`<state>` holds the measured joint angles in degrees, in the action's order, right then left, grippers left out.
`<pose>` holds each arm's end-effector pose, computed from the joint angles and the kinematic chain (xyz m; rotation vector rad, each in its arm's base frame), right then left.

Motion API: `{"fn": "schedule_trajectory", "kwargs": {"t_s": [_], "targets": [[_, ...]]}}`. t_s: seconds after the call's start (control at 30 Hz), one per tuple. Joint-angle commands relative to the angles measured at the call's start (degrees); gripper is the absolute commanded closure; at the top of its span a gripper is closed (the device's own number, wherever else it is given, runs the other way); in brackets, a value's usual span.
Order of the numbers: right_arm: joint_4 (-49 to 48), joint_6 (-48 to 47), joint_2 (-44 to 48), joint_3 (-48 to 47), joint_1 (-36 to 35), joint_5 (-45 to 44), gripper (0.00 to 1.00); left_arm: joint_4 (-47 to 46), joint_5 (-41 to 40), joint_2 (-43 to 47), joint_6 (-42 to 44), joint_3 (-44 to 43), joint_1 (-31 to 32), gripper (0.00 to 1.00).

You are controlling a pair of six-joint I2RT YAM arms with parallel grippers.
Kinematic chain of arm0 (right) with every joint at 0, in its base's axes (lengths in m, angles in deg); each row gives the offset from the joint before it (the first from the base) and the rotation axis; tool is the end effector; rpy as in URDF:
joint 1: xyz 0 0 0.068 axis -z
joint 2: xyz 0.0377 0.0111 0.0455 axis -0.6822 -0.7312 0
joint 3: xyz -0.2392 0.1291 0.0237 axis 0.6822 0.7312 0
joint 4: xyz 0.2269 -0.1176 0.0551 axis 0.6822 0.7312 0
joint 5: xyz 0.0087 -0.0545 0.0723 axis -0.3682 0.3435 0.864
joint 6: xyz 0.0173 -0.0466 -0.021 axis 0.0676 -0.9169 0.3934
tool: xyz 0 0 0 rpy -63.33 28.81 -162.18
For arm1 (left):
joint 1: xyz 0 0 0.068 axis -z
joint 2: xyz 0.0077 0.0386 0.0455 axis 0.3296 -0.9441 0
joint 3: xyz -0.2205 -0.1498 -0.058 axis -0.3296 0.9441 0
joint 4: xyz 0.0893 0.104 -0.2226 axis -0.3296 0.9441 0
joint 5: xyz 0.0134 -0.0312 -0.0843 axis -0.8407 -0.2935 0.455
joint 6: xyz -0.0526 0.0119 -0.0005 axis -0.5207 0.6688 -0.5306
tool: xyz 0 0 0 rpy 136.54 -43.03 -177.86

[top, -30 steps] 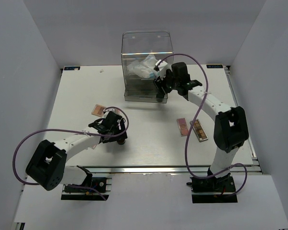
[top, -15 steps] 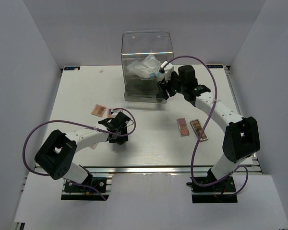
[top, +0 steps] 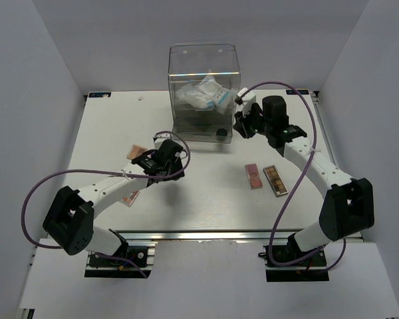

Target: Organize the makeup

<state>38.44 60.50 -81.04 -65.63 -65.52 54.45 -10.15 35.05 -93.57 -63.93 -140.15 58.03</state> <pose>0.3230 0.1442 0.3213 -0.8493 1.7896 0.3259 0.2211 -0.1633 0.2136 -0.1975 2.5377 -0.1283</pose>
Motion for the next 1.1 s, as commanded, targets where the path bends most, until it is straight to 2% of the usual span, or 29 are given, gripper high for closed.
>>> {"fn": "schedule_trajectory", "kwargs": {"t_s": [0.0,0.03,0.07,0.13,0.3,0.5,0.63,0.73,0.77,0.8,1.07], "targets": [[-2.3,1.37,3.74,3.25,1.93,2.73,0.75,-7.53,2.72,2.31,-2.91,-6.16,-0.9,0.98],[-2.39,1.45,4.97,4.05,2.2,2.82,0.82,-9.04,3.86,1.87,-4.14,-6.96,-1.86,0.98],[-2.56,1.72,5.42,4.67,2.55,2.73,0.94,-10.44,6.13,1.0,-4.76,-7.75,-2.48,0.99],[-2.65,2.33,6.82,6.6,2.81,1.94,1.0,-14.93,7.99,-0.15,-6.77,-10.47,-4.06,1.0],[-3.09,3.65,9.37,9.59,4.04,1.24,1.0,-24.84,12.03,-5.59,-11.78,-16.45,-6.7,1.0],[-3.27,3.74,11.22,11.7,4.75,0.71,1.0,-36.28,13.8,-14.47,-23.56,-20.58,-9.16,1.0],[-3.62,3.91,12.01,12.49,4.84,0.62,1.0,-37.36,12.84,-20.7,-29.63,-24.44,-9.25,0.99],[-3.88,3.92,12.36,13.02,4.92,0.53,1.0,-36.39,12.13,-23.61,-31.39,-27.88,-9.25,0.9],[-3.88,3.92,12.28,13.2,4.92,0.62,1.0,-35.95,11.96,-24.06,-31.57,-29.19,-9.25,0.76],[-3.88,3.92,12.19,13.29,4.92,0.71,0.99,-35.51,11.78,-24.58,-31.83,-29.81,-9.25,0.69],[-3.88,2.95,11.14,13.03,4.92,2.64,0.73,-33.58,10.73,-25.55,-32.89,-29.82,-9.25,0.43]]}}
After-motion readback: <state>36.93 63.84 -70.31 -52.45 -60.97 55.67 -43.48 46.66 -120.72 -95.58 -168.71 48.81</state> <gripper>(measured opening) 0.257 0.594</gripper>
